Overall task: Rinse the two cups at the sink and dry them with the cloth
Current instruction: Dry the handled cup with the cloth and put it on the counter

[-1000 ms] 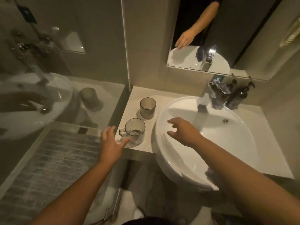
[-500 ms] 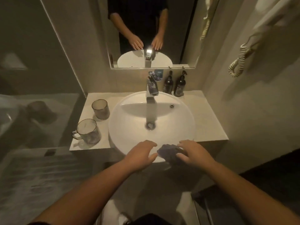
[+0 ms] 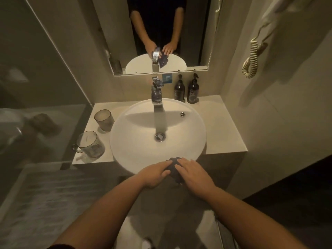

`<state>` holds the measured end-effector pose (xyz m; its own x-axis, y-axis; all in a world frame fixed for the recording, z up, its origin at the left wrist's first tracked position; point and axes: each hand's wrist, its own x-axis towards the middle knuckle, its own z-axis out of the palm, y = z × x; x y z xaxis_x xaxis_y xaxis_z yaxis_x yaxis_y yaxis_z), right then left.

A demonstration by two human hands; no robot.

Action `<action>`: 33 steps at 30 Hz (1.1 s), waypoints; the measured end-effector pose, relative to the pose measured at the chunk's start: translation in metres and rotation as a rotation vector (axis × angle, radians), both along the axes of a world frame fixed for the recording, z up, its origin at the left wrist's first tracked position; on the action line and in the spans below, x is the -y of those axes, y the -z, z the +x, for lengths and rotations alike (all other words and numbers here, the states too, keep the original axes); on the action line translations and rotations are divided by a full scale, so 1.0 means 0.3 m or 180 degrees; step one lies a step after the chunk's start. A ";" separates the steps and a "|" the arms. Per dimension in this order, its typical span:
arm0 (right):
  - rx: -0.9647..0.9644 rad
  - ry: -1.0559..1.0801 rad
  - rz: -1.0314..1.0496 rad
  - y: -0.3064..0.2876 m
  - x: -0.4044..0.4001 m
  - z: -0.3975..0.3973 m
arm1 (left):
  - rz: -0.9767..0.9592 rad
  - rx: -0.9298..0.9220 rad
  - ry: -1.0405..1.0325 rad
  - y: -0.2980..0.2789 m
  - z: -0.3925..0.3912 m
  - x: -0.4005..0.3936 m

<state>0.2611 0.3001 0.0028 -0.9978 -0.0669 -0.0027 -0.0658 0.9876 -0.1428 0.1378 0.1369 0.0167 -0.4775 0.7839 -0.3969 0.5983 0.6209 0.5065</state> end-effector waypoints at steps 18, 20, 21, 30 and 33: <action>0.0547 0.0266 -0.1084 -0.143 0.083 -0.069 | 0.0350 -0.0401 -0.0287 -0.048 0.066 0.164; 0.0620 0.0279 -0.1284 -0.165 0.109 -0.105 | 0.0451 -0.0470 -0.0468 -0.063 0.062 0.213; 0.0611 0.0345 -0.1409 -0.177 0.121 -0.131 | 0.0538 -0.0514 -0.0626 -0.069 0.055 0.245; 0.0379 0.0862 -0.2695 -0.293 0.281 -0.409 | 0.1484 0.0016 -0.3507 -0.055 -0.196 0.687; 0.0363 0.0797 -0.3308 -0.310 0.374 -0.520 | 0.1835 0.0572 -0.4165 -0.032 -0.338 0.801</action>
<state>0.1052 0.1880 0.0960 -0.9809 0.1163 -0.1561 0.1883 0.3624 -0.9128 0.0363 -0.1032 0.0262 -0.9446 -0.1005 -0.3125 -0.3276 0.3507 0.8773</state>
